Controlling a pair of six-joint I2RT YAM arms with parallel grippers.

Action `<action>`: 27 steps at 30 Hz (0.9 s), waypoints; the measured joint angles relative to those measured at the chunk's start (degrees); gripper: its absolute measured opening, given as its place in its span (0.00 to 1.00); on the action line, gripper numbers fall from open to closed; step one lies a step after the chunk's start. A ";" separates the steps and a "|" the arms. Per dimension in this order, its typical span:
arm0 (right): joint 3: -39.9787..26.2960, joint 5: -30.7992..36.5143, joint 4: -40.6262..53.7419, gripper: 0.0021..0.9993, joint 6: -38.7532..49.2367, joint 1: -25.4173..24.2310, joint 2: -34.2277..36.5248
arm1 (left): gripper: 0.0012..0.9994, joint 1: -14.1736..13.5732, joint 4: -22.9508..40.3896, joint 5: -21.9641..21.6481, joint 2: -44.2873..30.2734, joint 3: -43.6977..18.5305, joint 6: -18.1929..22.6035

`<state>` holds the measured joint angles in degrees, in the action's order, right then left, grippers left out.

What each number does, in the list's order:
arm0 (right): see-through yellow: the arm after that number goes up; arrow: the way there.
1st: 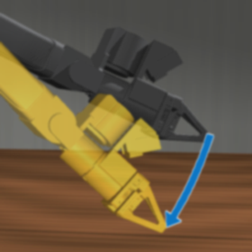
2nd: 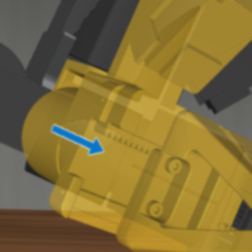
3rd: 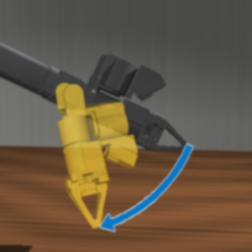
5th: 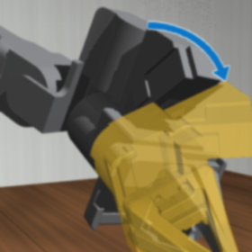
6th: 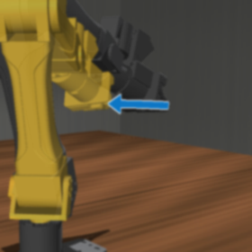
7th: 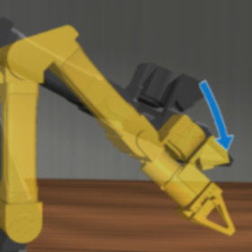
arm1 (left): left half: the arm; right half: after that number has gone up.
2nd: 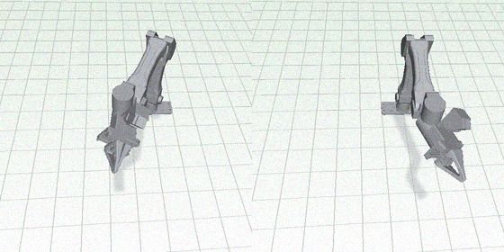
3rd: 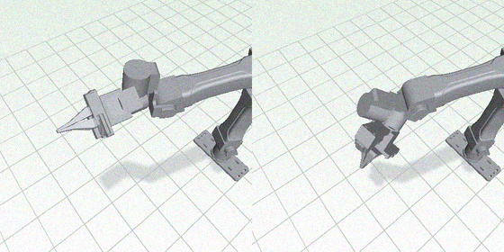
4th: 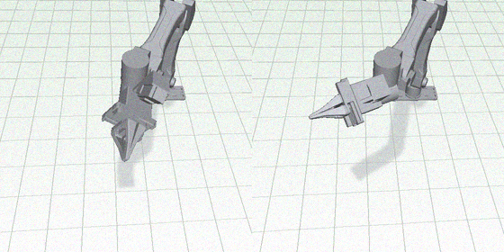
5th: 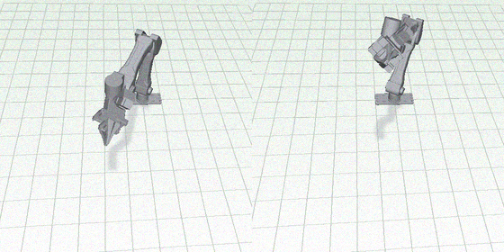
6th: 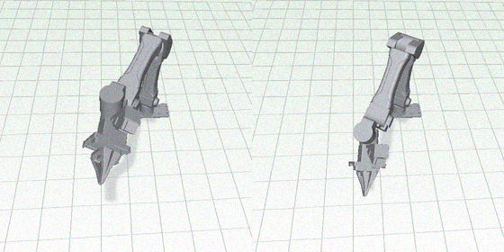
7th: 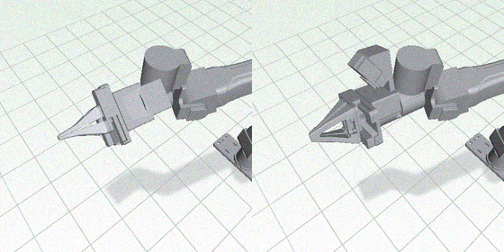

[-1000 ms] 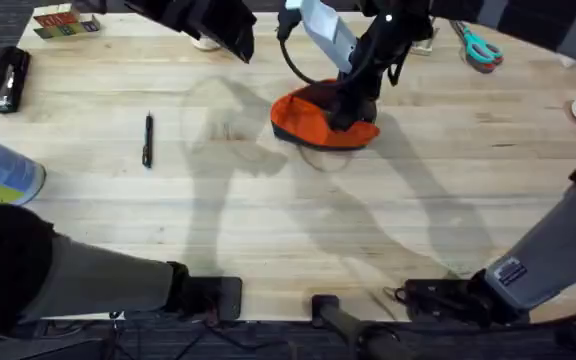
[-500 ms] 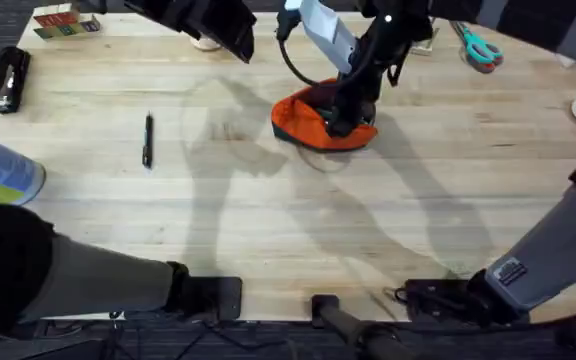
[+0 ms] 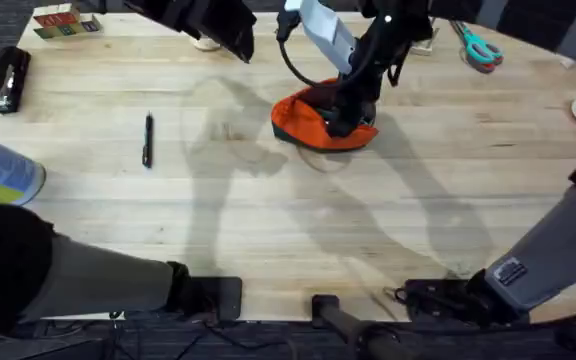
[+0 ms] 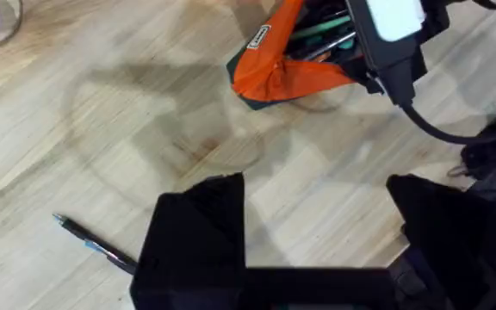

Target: Unzip the bag, pick up the pens from the table one at a time and place them inside, then zip the bag closed.

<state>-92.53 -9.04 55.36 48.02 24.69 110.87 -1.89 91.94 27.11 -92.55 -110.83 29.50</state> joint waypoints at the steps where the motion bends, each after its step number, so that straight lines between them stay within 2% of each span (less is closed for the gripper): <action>1: 0.00 0.22 0.20 1.00 0.00 0.00 0.00 | 0.99 0.00 0.02 0.00 0.00 0.00 0.00; 12: -0.04 0.64 1.52 1.00 -3.17 0.04 -1.43 | 0.99 0.00 -0.22 -1.00 0.00 0.00 -2.76; 15: -0.04 0.99 2.07 1.00 -4.35 0.02 -4.53 | 0.99 0.00 -0.36 -4.28 0.00 0.00 -5.56; 20: -0.04 1.40 2.07 1.00 -5.01 -0.66 -10.85 | 0.99 0.76 -1.58 -12.20 0.00 0.00 -12.94; 23: -0.09 1.57 2.28 1.00 -5.21 -1.58 -13.21 | 0.99 2.49 -2.80 -16.53 0.00 0.00 -17.62; 27: -0.11 1.79 2.79 1.00 -5.25 -2.60 -14.32 | 0.99 6.46 -3.98 -20.00 0.00 0.00 -22.42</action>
<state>-92.64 -7.25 58.15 42.76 22.09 96.55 4.57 87.96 7.12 -92.55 -110.83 7.08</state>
